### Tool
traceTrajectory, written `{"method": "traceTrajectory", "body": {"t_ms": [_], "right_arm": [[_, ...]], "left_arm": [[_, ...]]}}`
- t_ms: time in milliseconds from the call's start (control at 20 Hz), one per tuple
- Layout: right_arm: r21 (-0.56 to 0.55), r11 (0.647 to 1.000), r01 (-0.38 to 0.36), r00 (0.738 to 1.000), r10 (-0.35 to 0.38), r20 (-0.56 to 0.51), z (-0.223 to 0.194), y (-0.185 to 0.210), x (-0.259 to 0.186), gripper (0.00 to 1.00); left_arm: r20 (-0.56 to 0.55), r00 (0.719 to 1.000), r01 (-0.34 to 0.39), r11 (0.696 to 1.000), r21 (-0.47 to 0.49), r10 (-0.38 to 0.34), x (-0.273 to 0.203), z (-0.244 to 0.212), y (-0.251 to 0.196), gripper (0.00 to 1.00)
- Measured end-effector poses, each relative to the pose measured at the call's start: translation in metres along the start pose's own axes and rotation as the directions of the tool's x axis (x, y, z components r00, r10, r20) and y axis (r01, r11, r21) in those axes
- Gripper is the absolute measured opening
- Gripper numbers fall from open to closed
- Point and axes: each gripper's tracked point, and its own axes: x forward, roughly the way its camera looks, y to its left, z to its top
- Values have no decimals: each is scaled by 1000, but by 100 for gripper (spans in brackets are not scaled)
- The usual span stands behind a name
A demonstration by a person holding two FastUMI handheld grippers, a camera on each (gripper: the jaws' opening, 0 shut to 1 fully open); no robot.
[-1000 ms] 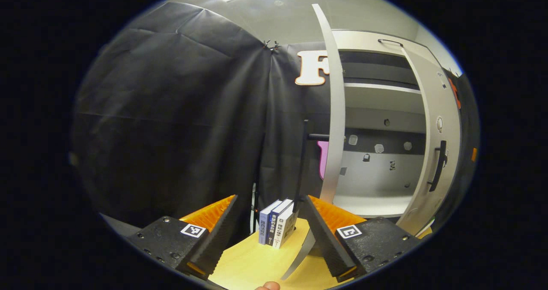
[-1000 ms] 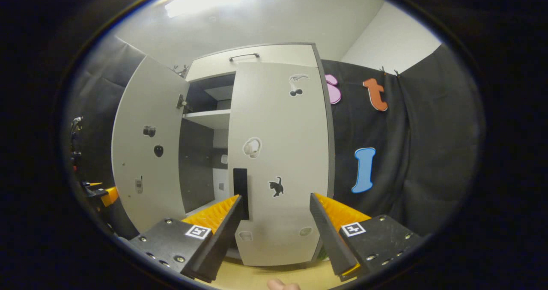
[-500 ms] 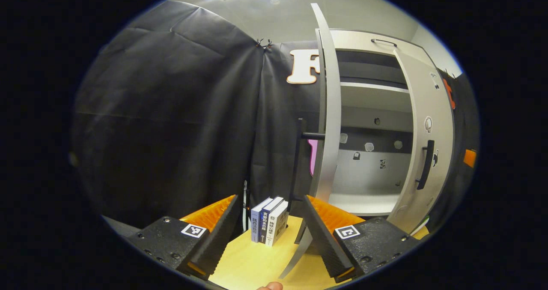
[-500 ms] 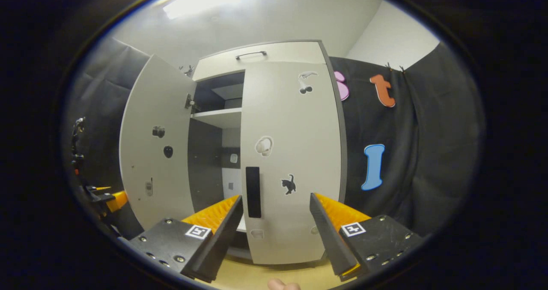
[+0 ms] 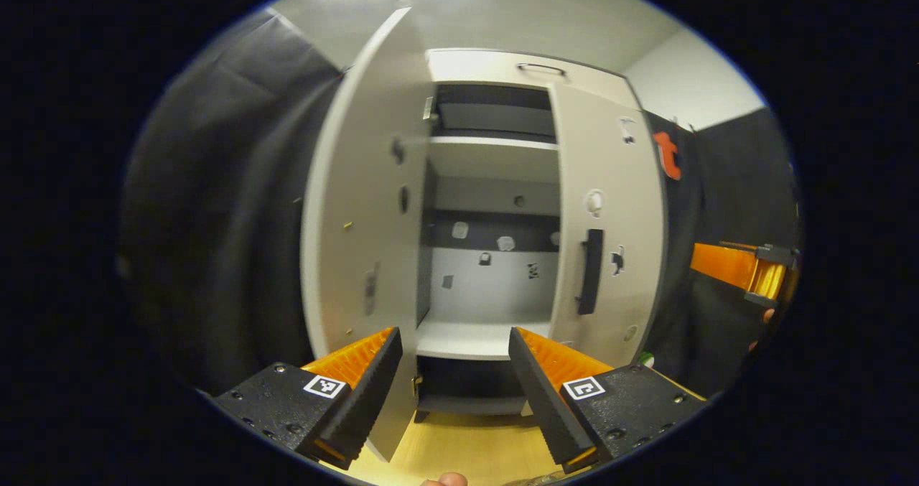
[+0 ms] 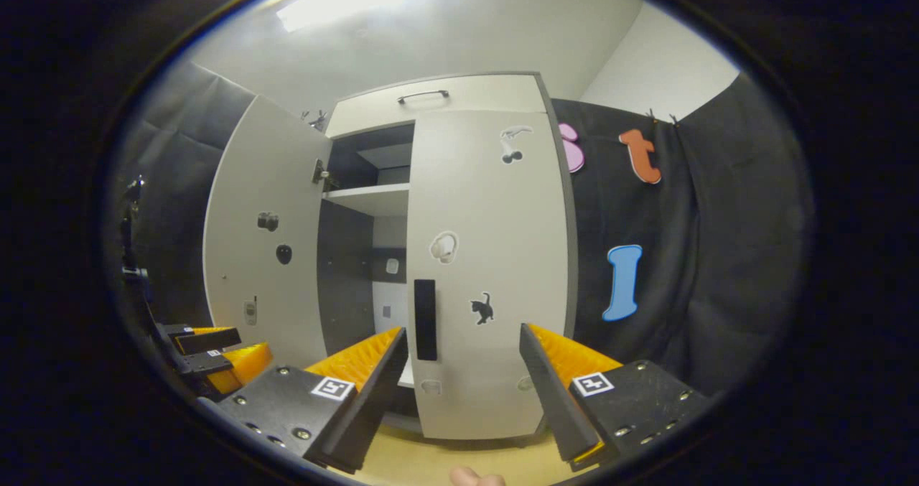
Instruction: Grasp the bottle in the cabinet with the left hand and place it on the coaster, then close the right door with the right hand and the left door with the left hand.
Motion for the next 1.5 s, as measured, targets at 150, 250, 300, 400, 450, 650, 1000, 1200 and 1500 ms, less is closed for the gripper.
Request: {"method": "traceTrajectory", "body": {"t_ms": [150, 250, 300, 400, 450, 650, 1000, 1200, 1500], "right_arm": [[-23, 998, 65, 998, -65, -8, -2, -29, -11, 95], [-21, 995, 94, 996, -94, -7, -1, -41, -15, 95], [-20, 995, 99, 995, -99, -7, -1, -45, -17, 95], [-22, 995, 101, 995, -101, -6, 0, -47, -16, 92], [-20, 995, 96, 995, -97, -5, -1, -46, -14, 92], [12, 999, 49, 999, -49, -12, -5, -27, -5, 92], [32, 999, -29, 999, 30, -35, -14, 10, 3, 95], [30, 1000, -10, 999, 11, -32, -13, 8, 2, 92], [60, 998, 7, 1000, -6, -31, -9, 4, 6, 95]], "left_arm": [[23, 994, 104, 994, -41, -103, 7, 17, -43, 89], [41, 994, 109, 991, -73, -106, 9, 27, -46, 94], [46, 995, 94, 992, -84, -90, 9, 31, -43, 89], [62, 998, 26, 996, -90, -21, 3, 40, -17, 93], [70, 997, -19, 996, -90, 25, 0, 45, 2, 93], [93, 974, -201, 977, -71, 207, -26, 54, 78, 94], [88, 904, -413, 908, -75, 419, -49, 42, 165, 94], [68, 889, -446, 890, -94, 453, -43, 30, 186, 95], [42, 899, -432, 899, -73, 436, -30, 18, 188, 94]]}}
